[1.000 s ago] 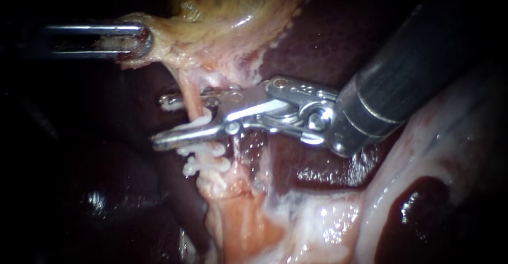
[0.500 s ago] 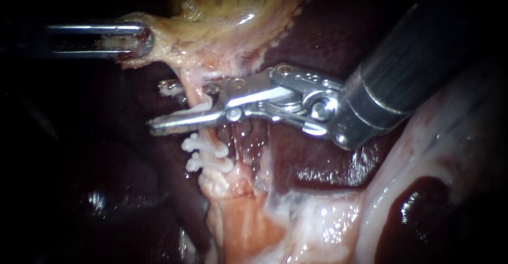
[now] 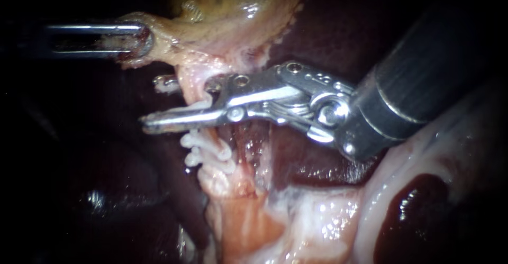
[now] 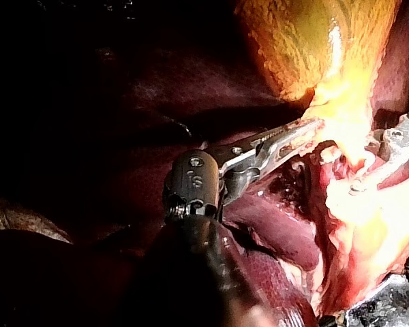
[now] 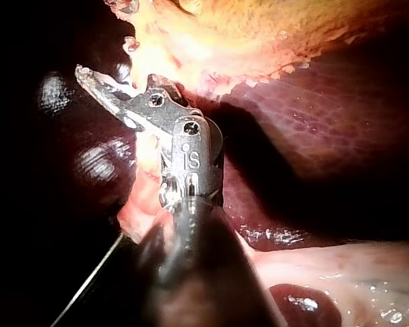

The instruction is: Clipping third clip left tube

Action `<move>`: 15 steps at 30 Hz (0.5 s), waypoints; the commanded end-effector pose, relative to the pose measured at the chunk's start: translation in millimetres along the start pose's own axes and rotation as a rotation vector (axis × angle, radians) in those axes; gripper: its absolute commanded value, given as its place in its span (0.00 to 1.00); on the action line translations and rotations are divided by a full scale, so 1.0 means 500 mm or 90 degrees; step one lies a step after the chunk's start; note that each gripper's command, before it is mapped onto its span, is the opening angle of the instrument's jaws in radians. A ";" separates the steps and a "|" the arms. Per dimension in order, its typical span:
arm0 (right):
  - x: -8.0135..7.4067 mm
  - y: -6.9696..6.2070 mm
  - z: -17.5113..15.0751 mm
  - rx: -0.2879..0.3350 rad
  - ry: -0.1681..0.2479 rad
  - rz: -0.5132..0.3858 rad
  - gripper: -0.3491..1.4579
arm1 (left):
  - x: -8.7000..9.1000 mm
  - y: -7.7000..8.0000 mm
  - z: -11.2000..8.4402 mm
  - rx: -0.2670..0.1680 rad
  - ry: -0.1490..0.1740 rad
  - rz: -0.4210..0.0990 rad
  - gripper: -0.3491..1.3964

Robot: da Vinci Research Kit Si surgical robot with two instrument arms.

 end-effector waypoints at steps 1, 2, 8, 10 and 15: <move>0.0002 -0.0003 0.0001 0.001 0.000 0.000 0.47 | 0.0001 0.0000 0.0000 0.000 0.000 0.000 0.00; 0.0003 -0.0004 0.0001 0.001 0.000 0.000 0.47 | 0.0001 0.0000 0.0000 0.000 0.000 0.000 0.00; 0.0001 -0.0006 -0.0013 0.003 -0.001 0.000 0.41 | 0.0001 0.0000 0.0000 0.000 0.000 0.000 0.00; -0.0003 -0.0007 -0.0024 0.005 -0.001 0.000 0.35 | 0.0001 0.0000 -0.0001 0.000 0.000 0.000 0.00; -0.0009 -0.0006 -0.0044 0.029 -0.006 0.000 0.00 | 0.0001 0.0000 0.0000 0.000 0.000 0.000 0.00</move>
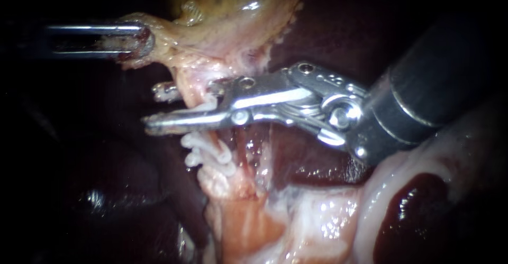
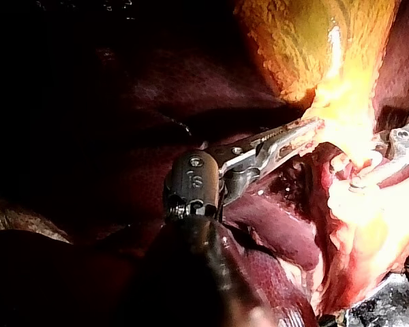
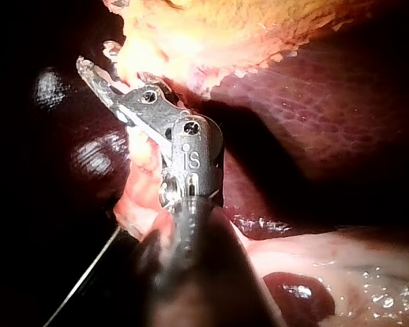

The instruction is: Clipping third clip left tube

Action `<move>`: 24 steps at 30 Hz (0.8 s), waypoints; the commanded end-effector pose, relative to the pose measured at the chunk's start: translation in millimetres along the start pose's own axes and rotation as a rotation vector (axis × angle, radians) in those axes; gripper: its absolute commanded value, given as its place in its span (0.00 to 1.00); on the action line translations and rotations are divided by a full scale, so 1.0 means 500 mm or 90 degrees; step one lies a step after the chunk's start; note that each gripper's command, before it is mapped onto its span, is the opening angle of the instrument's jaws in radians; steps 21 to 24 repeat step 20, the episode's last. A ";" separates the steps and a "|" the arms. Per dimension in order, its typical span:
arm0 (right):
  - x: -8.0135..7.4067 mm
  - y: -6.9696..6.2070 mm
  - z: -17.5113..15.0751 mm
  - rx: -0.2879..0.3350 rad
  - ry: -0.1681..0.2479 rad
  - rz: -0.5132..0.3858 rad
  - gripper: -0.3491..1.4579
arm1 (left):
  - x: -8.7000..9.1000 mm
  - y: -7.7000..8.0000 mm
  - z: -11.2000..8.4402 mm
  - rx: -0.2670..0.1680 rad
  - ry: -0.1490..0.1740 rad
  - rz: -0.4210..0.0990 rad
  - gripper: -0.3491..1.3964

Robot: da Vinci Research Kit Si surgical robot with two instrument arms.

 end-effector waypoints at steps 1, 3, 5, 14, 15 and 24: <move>-0.0002 -0.0001 -0.0003 0.008 -0.003 0.000 0.00 | 0.0000 0.0000 0.0000 0.000 0.000 0.000 0.00; -0.0003 -0.0002 -0.0005 0.003 -0.007 0.007 0.00 | 0.0000 0.0000 0.0000 0.000 0.000 0.000 0.00; -0.0003 -0.0003 -0.0007 0.000 -0.010 0.011 0.00 | 0.0000 0.0000 0.0000 0.000 0.000 0.000 0.00; -0.0004 -0.0002 -0.0011 0.000 -0.010 0.011 0.00 | 0.0001 0.0000 0.0000 0.000 0.000 0.000 0.00; -0.0005 -0.0001 -0.0011 0.000 -0.010 0.011 0.00 | 0.0001 0.0000 0.0001 0.000 0.000 0.000 0.00; -0.0015 0.0011 -0.0020 0.006 -0.012 0.021 0.00 | 0.0001 0.0000 0.0001 0.000 0.000 0.000 0.00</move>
